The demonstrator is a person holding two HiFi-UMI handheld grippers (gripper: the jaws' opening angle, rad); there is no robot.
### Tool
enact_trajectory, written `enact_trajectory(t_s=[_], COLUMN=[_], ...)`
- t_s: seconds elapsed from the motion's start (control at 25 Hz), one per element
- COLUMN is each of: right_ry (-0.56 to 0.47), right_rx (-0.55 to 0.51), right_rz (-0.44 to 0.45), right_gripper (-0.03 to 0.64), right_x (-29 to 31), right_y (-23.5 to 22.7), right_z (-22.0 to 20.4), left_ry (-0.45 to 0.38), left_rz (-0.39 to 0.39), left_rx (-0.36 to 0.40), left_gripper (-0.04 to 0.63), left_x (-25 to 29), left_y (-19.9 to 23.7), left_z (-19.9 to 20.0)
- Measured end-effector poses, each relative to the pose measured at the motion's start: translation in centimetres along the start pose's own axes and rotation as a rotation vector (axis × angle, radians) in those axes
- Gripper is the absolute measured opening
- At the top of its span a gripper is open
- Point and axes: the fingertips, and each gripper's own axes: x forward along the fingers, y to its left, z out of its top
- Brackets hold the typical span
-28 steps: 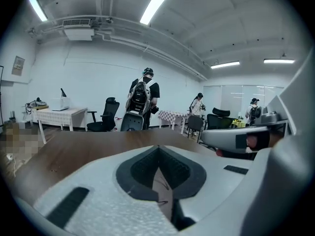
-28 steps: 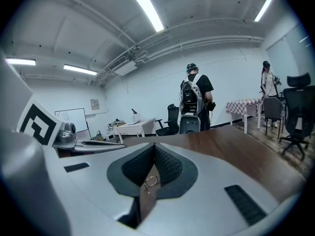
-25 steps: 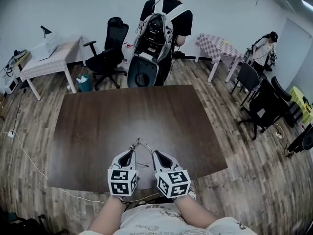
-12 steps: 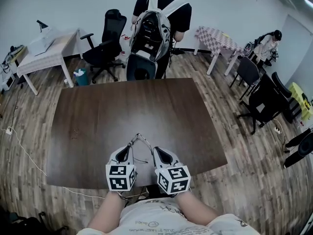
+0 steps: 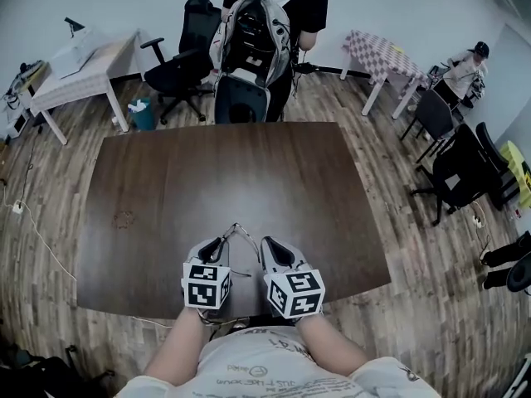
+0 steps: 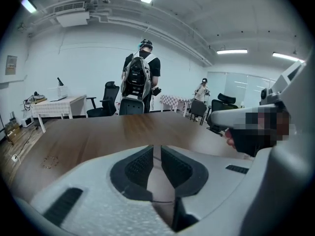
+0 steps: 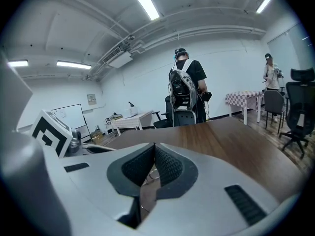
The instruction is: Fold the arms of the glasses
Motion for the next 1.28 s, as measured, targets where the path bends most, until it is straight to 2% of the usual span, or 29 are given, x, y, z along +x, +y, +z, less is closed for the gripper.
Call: enact_trajectory(t_s=[0.08, 0.2, 0.32, 0.44, 0.56, 0.88, 1.28], right_ry=[0.013, 0.03, 0.049, 0.072, 0.094, 0.117, 0.135], right_rx=[0.005, 0.015, 0.023, 0.035, 0.047, 0.052, 0.062], right_rz=[0.006, 0.012, 0.017, 0.014, 0.008, -0.014, -0.036], right_gripper=[0.015, 0.015, 0.015, 0.015, 0.015, 0.015, 0.015], right_x=[1.1, 2.7, 4.1, 5.3, 6.1, 7.5, 8.3], right_y=[-0.4, -1.2, -2.1, -3.2, -4.1, -5.9, -7.8], right_z=[0.1, 0.0, -0.3, -0.6, -0.9, -1.1, -1.3], left_ry=[0.057, 0.167, 0.271, 0.364, 0.436, 0.538, 0.588], left_rz=[-0.018, -0.049, -0.047, -0.072, -0.103, -0.147, -0.144], left_rx=[0.029, 0.14, 0.266, 0.323, 0.33, 0.325, 0.292], left_gripper=[0.088, 0.092, 0.092, 0.092, 0.092, 0.092, 0.091], left_x=[1.3, 3.2, 5.0, 6.4, 7.5, 10.6, 12.9], left_y=[0.4, 0.6, 2.0, 3.3, 3.9, 4.4, 4.7], left_z=[-0.8, -2.5, -4.2, -5.8, -7.3, -10.3, -11.3])
